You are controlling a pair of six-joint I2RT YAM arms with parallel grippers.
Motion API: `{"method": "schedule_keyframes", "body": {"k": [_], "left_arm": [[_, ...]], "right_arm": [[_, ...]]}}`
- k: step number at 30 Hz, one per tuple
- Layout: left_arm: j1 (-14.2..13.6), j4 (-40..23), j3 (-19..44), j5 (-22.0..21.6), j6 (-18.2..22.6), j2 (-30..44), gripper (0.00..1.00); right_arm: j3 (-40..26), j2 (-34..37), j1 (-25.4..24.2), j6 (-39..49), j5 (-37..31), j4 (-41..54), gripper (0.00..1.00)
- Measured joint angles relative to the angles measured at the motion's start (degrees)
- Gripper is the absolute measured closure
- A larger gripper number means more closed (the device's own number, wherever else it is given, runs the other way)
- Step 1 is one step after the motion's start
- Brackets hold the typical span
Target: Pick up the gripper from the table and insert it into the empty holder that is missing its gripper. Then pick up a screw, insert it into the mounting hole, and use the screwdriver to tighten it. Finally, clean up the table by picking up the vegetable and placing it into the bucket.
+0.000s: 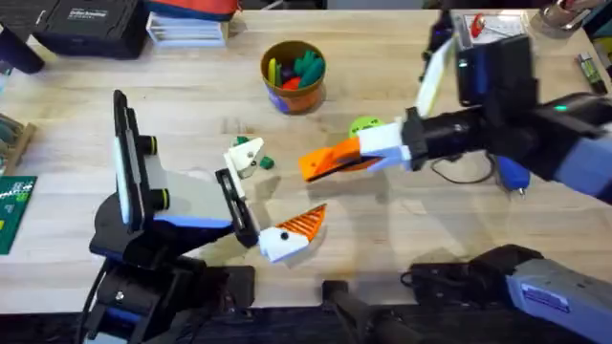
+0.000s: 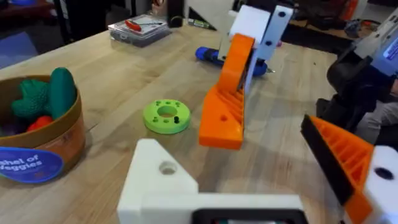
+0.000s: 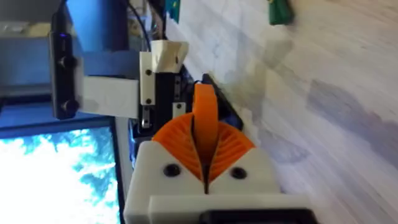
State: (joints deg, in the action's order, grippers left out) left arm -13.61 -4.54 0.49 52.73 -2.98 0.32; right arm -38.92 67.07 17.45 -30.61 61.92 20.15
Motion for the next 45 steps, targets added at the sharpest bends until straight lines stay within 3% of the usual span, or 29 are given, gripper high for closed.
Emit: {"method": "schedule_keyframes", "body": {"k": [10,17,30,45], "left_arm": [[0.0,0.0,0.0,0.0,0.0,0.0,0.014],[0.0,0.0,0.0,0.0,0.0,0.0,0.014],[0.0,0.0,0.0,-0.3,0.0,0.0,0.014],[0.0,0.0,0.0,-0.5,0.0,0.0,0.015]], "right_arm": [[0.0,10.0,6.8,-12.2,5.7,-22.2,0.994],[0.0,15.5,7.9,-19.2,10.0,-31.6,0.994],[0.0,16.8,7.9,-27.7,11.6,-42.1,0.994],[0.0,17.5,7.9,-28.5,10.6,-40.5,0.994]]}}
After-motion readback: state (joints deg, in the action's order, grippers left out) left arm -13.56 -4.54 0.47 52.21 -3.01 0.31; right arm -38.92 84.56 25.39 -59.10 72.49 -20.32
